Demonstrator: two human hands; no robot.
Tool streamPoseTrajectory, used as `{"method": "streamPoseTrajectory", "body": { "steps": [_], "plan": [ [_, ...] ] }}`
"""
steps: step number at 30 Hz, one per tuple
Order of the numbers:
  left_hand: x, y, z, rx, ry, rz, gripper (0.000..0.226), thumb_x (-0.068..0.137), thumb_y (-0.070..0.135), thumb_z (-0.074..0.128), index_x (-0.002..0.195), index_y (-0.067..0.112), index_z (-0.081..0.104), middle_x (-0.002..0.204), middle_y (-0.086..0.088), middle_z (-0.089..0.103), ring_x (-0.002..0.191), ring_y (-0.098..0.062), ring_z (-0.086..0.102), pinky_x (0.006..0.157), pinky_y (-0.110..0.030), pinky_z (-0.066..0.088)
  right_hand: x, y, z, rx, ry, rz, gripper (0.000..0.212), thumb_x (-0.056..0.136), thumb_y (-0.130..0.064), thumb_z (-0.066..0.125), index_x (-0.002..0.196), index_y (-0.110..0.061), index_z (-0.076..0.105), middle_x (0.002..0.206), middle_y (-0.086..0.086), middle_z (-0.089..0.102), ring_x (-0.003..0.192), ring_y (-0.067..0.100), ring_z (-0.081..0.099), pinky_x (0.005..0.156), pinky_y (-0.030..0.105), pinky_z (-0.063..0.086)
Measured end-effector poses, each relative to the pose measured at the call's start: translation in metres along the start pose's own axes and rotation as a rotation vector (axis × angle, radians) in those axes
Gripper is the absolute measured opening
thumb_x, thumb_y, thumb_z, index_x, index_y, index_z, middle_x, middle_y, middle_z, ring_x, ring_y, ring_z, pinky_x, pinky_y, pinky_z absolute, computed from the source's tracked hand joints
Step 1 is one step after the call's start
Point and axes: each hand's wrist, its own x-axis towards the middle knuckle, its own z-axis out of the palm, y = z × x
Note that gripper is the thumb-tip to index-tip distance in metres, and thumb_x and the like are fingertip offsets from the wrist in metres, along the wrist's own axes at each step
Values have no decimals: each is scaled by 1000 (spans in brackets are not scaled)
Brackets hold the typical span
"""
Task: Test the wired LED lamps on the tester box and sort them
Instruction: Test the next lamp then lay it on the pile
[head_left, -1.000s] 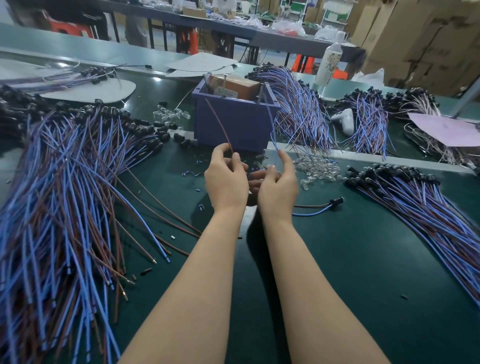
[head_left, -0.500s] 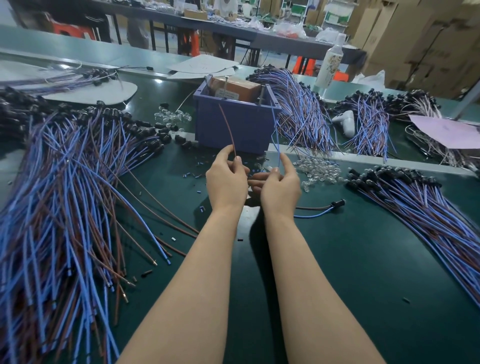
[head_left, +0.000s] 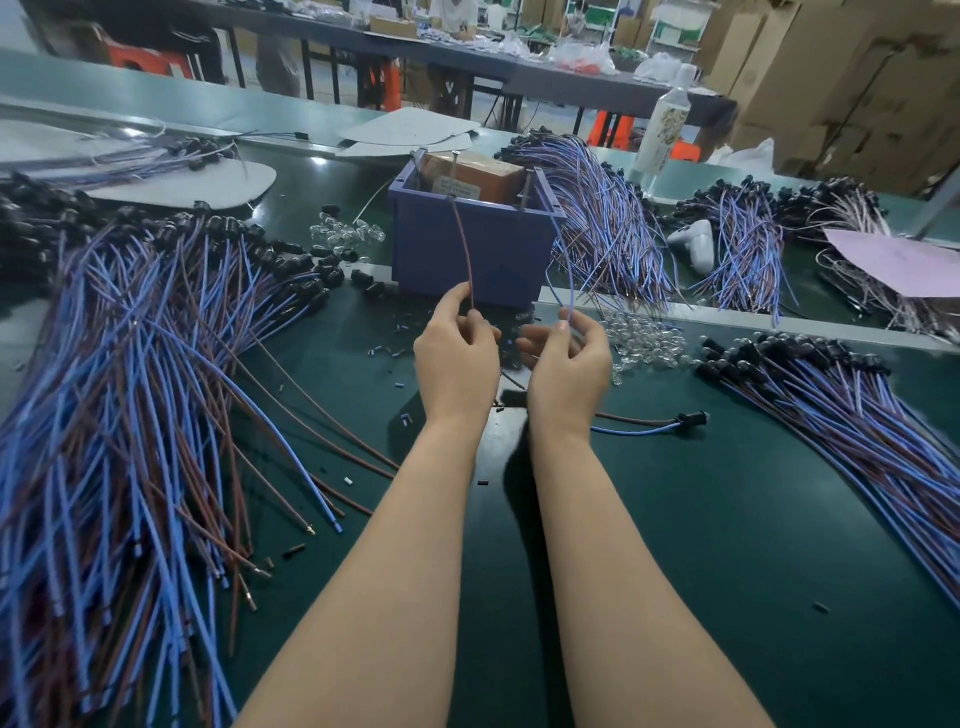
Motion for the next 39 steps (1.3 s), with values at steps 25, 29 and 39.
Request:
{"method": "streamPoseTrajectory", "body": {
  "steps": [25,29,39],
  "plan": [
    [2,1,-1,8,4,74,39,98,7,43,136,13,48,80,6,64,76,-19,64,80,-33,53,4,3,-8,-267,-17,-157,35,94,-9,50,128,-15,58,70,-12,51,73,19,53,77,30,45],
    [2,1,0,9,-3,65,39,98,7,43,135,14,48,80,5,65,77,-19,64,81,-34,53,6,5,-9,-289,-30,-153,34,95,-10,50,127,-15,59,70,-14,51,75,17,53,73,22,41],
    [3,1,0,19,-11,69,39,98,8,43,136,14,48,81,6,65,79,-19,65,82,-34,53,4,2,-9,-289,-22,-155,34,95,-11,50,129,-13,57,88,-1,59,81,16,55,78,21,42]
  ]
}}
